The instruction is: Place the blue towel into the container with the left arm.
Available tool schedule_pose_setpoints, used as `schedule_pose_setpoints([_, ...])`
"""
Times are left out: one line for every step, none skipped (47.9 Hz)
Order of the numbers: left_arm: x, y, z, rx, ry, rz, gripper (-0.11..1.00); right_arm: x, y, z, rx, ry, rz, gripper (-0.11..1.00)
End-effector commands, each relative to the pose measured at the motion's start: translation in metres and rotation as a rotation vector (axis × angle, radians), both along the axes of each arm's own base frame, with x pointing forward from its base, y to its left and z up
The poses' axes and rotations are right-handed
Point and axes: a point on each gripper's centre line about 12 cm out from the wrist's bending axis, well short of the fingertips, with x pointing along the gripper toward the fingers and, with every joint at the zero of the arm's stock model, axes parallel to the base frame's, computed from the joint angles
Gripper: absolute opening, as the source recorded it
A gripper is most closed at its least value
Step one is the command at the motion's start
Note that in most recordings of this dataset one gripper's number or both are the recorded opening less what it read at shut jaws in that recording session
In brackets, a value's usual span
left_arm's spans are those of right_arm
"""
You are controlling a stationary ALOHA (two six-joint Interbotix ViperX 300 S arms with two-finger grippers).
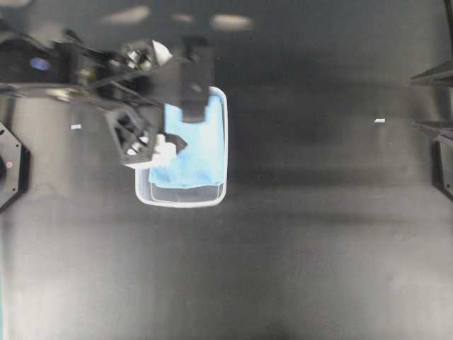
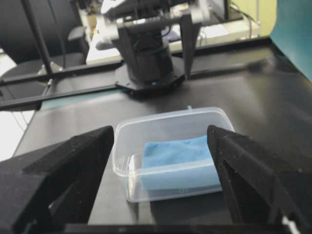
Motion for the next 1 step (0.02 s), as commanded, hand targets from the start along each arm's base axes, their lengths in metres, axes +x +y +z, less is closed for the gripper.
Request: schedule_pose_setpoints([-0.0167,-0.0040,0.0423,0.009,-0.144,-0.010,0.88,0.0012,-0.0003,0.0025,0.004,-0.008,-0.002,0.75])
